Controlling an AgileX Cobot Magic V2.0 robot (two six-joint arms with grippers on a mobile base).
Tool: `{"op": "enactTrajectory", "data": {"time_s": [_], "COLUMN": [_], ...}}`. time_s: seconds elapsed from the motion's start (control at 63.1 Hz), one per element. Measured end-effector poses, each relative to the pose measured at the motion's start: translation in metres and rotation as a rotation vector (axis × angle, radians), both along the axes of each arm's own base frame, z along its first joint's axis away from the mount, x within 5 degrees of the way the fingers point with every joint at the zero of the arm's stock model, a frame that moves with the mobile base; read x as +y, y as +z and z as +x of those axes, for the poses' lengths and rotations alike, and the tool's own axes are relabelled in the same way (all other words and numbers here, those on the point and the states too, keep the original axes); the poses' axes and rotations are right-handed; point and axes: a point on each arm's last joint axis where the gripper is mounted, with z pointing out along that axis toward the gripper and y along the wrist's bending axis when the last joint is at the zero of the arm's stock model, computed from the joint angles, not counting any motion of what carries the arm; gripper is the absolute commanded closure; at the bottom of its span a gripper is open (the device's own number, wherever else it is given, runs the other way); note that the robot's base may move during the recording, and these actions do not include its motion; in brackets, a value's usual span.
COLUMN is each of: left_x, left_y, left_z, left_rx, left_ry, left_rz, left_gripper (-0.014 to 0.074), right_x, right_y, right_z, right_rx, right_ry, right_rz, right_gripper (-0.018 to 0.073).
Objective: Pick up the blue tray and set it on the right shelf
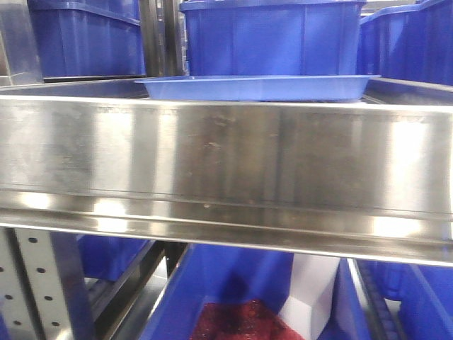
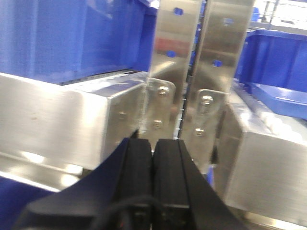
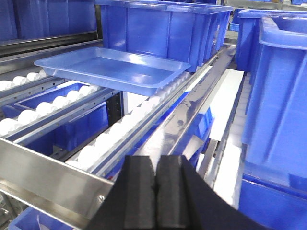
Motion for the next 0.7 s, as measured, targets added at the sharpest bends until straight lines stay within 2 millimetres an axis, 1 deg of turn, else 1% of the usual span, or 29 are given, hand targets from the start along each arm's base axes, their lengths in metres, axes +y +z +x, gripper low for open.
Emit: {"op": "enactTrajectory", "data": {"time_s": [0.697], "left_x": [-0.0008], "left_y": [0.0], "left_z": [0.0], "left_rx": [0.0], "left_ry": [-0.015], "left_rz": [0.0], "left_gripper": [0.0645], "right_x": [0.0], "right_y": [0.0], "right_z": [0.0], "right_rx": [0.0], "right_ry": [0.0], "right_rz": [0.0], "right_gripper": [0.0542]}}
